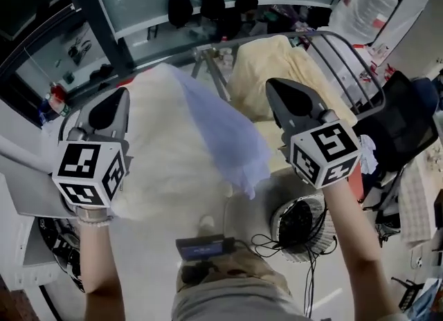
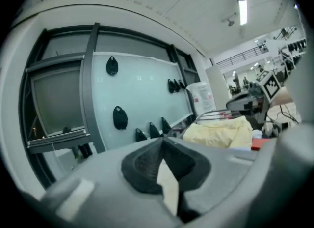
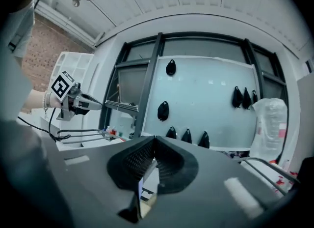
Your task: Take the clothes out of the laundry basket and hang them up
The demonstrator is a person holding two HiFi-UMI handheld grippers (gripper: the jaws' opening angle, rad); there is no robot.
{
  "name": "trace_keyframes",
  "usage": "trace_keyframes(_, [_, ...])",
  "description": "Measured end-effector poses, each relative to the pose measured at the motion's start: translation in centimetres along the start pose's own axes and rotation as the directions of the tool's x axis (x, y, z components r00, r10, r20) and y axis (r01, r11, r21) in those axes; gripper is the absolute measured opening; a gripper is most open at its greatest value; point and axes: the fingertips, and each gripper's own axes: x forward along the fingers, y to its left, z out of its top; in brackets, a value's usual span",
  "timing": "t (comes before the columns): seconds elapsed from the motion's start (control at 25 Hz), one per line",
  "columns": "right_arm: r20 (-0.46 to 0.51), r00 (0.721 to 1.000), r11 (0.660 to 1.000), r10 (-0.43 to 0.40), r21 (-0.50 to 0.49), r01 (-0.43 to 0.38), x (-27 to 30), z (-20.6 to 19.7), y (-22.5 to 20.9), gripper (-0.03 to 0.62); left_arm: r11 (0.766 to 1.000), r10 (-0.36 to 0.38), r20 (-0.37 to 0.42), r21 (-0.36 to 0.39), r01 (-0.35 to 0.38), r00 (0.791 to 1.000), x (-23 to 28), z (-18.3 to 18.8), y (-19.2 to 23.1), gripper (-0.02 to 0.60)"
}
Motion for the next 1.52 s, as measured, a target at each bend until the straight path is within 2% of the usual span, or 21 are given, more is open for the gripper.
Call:
trace_keyframes(0.16, [0.008,0.998,0.997,-0.07,0.014,0.069,-6.6,-1.3,-1.6,0.003,0.995,-0.083,0.049,0.057,0.08,0.995,-0.9,1.9,-6.3,-0.005])
trace_keyframes(0.32, [-0.008,0.989,0.989,-0.147,0.002,0.147,-12.2,-3.2,-2.2,0.003,0.983,-0.175,0.068,0.076,0.17,0.982,-1.7,2.2,-11.8,-0.005])
trace_keyframes(0.48, [-0.021,0.977,0.977,-0.212,-0.009,0.212,-16.6,-4.9,-2.3,0.003,0.967,-0.244,0.056,0.083,0.239,0.968,-2.4,1.5,-16.2,-0.005])
trace_keyframes(0.72, [-0.056,0.965,0.966,-0.256,0.026,0.258,-21.1,-7.9,-1.3,0.003,0.951,-0.3,0.002,0.08,0.299,0.954,-4.0,-0.9,-21.3,-0.005])
trace_keyframes(0.92, [-0.059,0.958,0.951,-0.281,0.119,0.286,-22.9,-8.8,-1.2,0.003,0.937,-0.346,-0.015,0.044,0.346,0.938,-5.0,-1.5,-23.6,-0.005])
trace_keyframes(1.52, [-0.043,0.964,0.961,-0.264,0.077,0.266,-23.1,-8.3,-0.5,0.003,0.93,-0.368,-0.007,-0.02,0.368,0.93,-6.0,-1.5,-25.5,-0.005])
